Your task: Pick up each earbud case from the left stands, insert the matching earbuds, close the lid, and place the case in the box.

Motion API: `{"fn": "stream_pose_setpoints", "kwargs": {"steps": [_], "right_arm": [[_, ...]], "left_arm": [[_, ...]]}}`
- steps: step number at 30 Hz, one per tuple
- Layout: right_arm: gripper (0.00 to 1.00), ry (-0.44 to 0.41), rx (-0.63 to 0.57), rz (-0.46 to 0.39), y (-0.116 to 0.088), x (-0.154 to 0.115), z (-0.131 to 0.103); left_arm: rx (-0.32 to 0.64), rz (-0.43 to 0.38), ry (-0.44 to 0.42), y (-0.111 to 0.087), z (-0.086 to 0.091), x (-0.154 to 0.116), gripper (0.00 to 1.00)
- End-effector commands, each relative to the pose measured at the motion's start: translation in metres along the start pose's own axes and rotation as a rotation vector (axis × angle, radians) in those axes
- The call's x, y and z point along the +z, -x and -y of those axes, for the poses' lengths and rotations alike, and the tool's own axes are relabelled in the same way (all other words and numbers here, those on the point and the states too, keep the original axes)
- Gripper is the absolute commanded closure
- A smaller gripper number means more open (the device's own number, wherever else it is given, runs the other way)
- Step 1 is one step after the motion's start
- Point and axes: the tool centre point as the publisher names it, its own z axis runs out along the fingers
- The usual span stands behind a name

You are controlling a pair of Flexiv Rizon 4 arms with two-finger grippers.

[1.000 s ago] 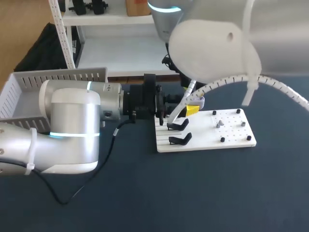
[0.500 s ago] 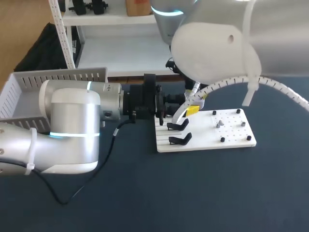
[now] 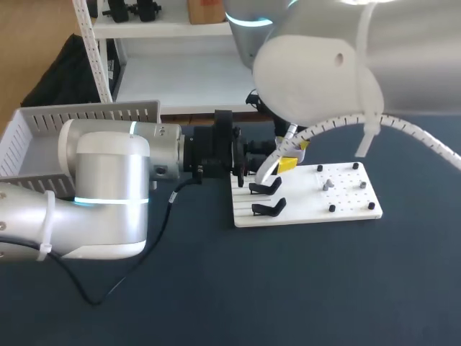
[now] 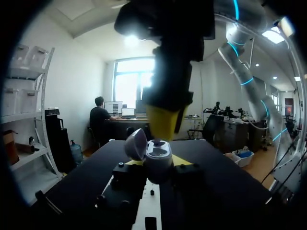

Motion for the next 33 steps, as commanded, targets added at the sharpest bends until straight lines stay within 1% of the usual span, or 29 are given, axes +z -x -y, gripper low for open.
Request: {"fn": "stream_pose_setpoints", "kwargs": {"steps": [1, 20, 21, 22, 24, 26, 30, 31, 33], "right_arm": [[1.0, -0.005, 0.001, -0.002, 0.0015, 0.0015, -0.0013], [1.0, -0.011, 0.005, -0.028, 0.0025, 0.0105, -0.0017], [0.95, -0.01, 0.005, -0.03, 0.0024, 0.0106, -0.0017], [0.86, -0.007, 0.005, -0.034, 0.0023, 0.0107, -0.0017], [0.76, -0.006, 0.006, -0.036, 0.0019, 0.0105, -0.0017], [0.73, -0.005, 0.007, -0.037, 0.0019, 0.0104, -0.0015], [0.61, -0.001, 0.007, -0.04, 0.0016, 0.0087, -0.0011], [0.63, 0.0, 0.006, -0.039, 0.0013, 0.0084, -0.0014], [0.64, 0.001, 0.005, -0.038, 0.0011, 0.0067, -0.0019]], "left_arm": [[0.001, 0.003, 0.003, -0.0006, 0.0003, 0.0002, 1.0], [0.001, 0.003, 0.003, -0.0006, 0.0003, 0.0002, 1.0], [0.001, 0.003, 0.003, -0.0006, 0.0003, 0.0002, 1.0], [0.001, 0.003, 0.003, -0.0006, 0.0003, 0.0002, 1.0], [0.001, 0.003, 0.003, -0.0006, 0.0003, 0.0002, 1.0], [0.001, 0.003, 0.003, -0.0006, 0.0003, 0.0002, 1.0], [0.001, 0.003, 0.003, -0.0006, 0.0003, 0.0002, 1.0], [0.001, 0.003, 0.003, -0.0006, 0.0003, 0.0002, 1.0], [0.001, 0.003, 0.003, -0.0006, 0.0003, 0.0002, 1.0]]}}
